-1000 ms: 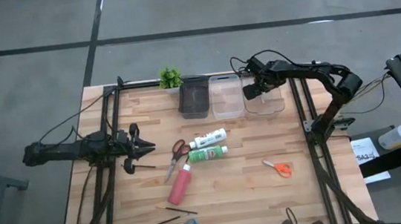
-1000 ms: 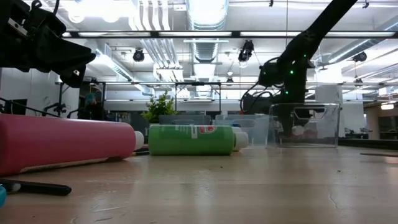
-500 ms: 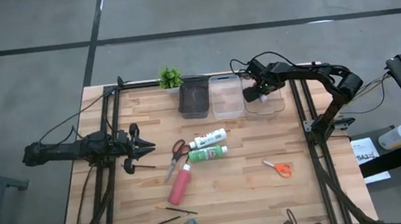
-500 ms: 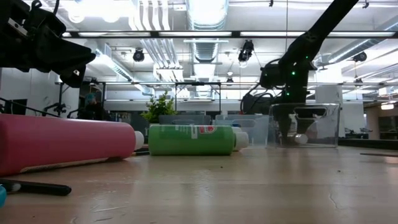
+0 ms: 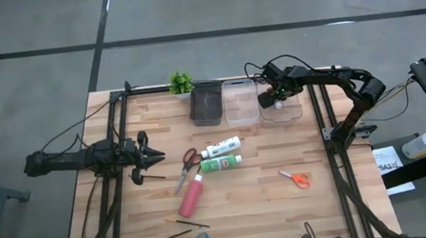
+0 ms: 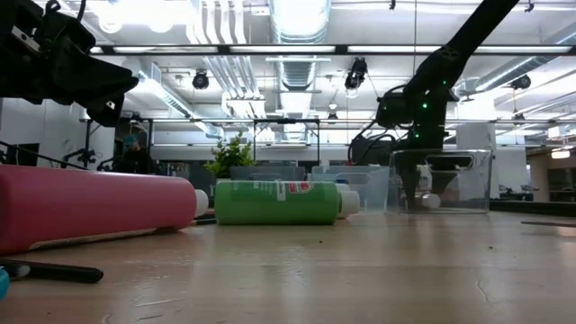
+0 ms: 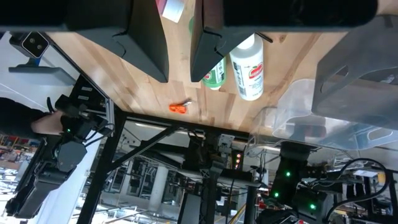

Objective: Pick & Place Paint Supplies
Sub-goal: Put the green paint bottle into the transparent bin

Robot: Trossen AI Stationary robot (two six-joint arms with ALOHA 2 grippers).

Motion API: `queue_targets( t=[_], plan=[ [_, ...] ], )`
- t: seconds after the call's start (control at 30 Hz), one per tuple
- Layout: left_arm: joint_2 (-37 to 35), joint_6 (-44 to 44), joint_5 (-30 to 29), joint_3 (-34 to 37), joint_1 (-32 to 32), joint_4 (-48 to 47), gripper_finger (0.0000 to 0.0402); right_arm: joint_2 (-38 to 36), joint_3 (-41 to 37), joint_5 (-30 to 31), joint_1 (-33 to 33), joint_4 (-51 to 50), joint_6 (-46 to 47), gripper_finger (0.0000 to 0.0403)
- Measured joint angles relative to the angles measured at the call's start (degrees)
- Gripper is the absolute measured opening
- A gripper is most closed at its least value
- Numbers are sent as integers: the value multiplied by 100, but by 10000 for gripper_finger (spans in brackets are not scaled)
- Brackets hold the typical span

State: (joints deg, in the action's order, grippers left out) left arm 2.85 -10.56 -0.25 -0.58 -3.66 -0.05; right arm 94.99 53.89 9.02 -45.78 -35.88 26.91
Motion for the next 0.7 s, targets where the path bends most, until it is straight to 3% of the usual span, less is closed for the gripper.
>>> queue_targets(
  t=[0.3,0.7],
  plan=[
    [0,-1,0,0,0,0,77,-287,262,-1,2,-342,-86,305],
    [2,0,0,2,-1,1,77,-1832,365,-187,79,-427,-104,305]
  ],
)
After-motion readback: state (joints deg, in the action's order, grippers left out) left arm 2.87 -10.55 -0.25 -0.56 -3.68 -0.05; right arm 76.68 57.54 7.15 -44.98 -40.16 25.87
